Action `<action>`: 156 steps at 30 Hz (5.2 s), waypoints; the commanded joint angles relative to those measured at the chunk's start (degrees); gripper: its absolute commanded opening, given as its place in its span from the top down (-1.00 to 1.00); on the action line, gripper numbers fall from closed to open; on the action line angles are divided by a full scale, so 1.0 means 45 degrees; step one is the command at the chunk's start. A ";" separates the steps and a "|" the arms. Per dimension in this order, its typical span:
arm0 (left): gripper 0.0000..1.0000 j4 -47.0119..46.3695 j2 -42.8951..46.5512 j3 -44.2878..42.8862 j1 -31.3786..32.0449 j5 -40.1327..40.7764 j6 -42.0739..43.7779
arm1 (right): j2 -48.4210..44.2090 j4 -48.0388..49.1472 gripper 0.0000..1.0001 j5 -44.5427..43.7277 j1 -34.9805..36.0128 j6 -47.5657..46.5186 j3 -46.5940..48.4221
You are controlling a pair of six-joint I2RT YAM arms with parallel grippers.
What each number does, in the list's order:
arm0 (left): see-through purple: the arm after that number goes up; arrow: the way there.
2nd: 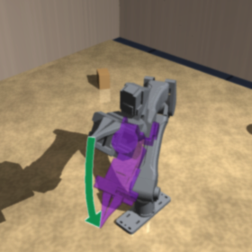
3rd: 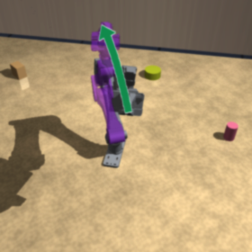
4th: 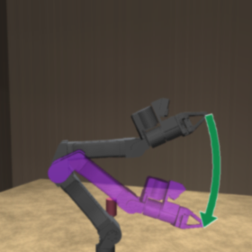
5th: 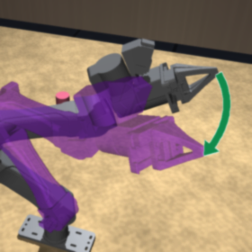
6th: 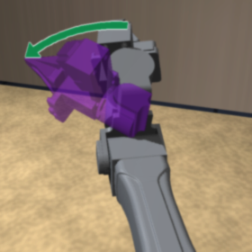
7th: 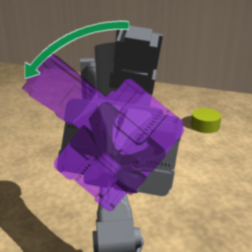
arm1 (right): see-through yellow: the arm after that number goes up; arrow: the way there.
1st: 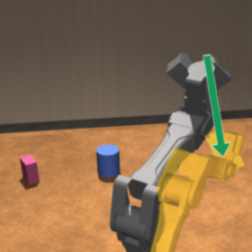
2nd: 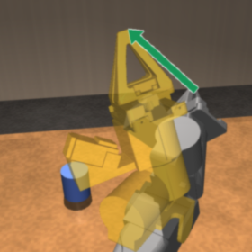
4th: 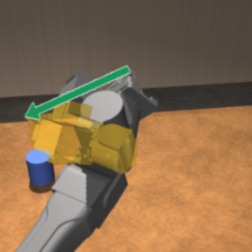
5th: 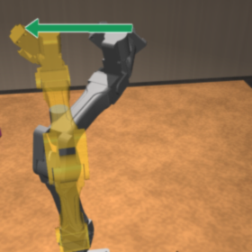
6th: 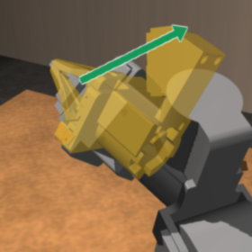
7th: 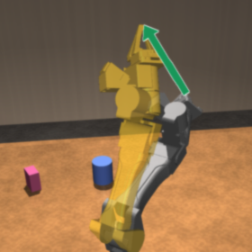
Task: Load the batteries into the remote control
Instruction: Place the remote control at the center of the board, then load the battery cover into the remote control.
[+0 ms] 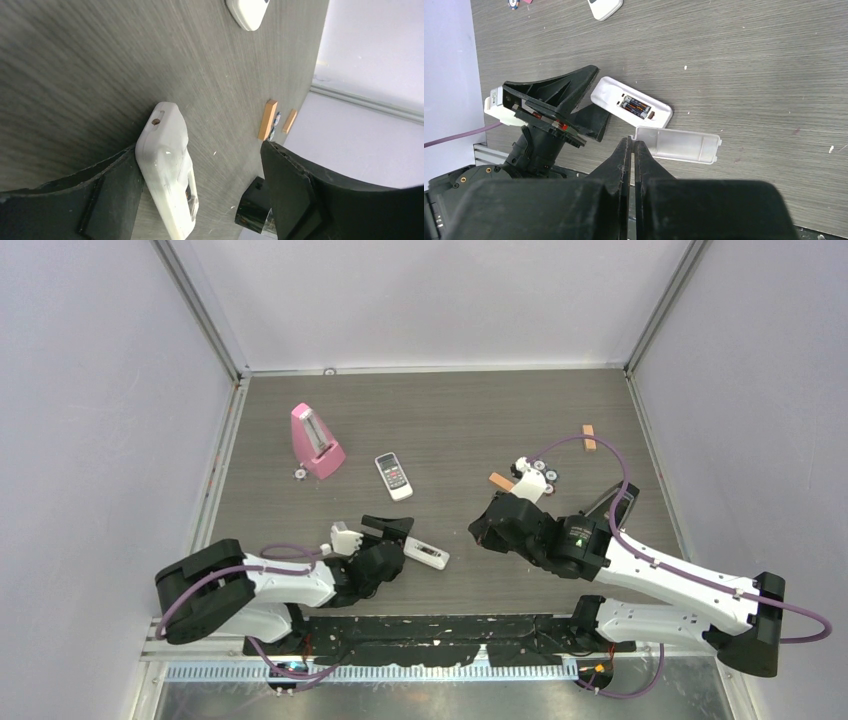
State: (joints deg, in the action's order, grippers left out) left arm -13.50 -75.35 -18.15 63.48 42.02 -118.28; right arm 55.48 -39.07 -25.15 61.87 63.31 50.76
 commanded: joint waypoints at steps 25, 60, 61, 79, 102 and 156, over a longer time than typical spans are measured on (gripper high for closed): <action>-0.99 1.2140 0.5345 -0.1548 0.1759 -0.1321 0.1862 | -0.1172 0.0856 0.89 0.3319 -0.0288 -0.2986 0.2266; -0.82 -0.1460 1.0019 -0.3633 0.1791 -1.1607 2.8203 | -0.1273 0.7005 0.89 1.0405 -0.0408 0.2452 0.2411; -0.81 -0.1647 0.9819 -0.3670 0.1801 -1.1562 2.8233 | -0.1235 0.7311 0.89 1.0557 -0.0413 0.2620 0.2323; -0.55 -0.4270 0.8372 -0.3744 0.1797 -1.1271 2.4982 | -0.1224 0.9042 0.90 1.0857 -0.0408 0.3197 0.1542; 0.86 -0.2985 0.8447 -0.4160 0.1791 -1.0991 2.5629 | -0.1662 0.7415 0.87 0.9665 -0.0431 0.2677 0.1654; 0.90 0.9136 0.5231 -0.9712 0.1791 -1.1026 2.8767 | 0.0204 -0.0074 -0.05 0.6505 0.0861 -0.5052 0.4724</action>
State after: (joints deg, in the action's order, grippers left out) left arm 29.04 -51.64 -59.16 71.40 -7.11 10.96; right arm 57.36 -40.95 1.83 65.52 41.21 72.49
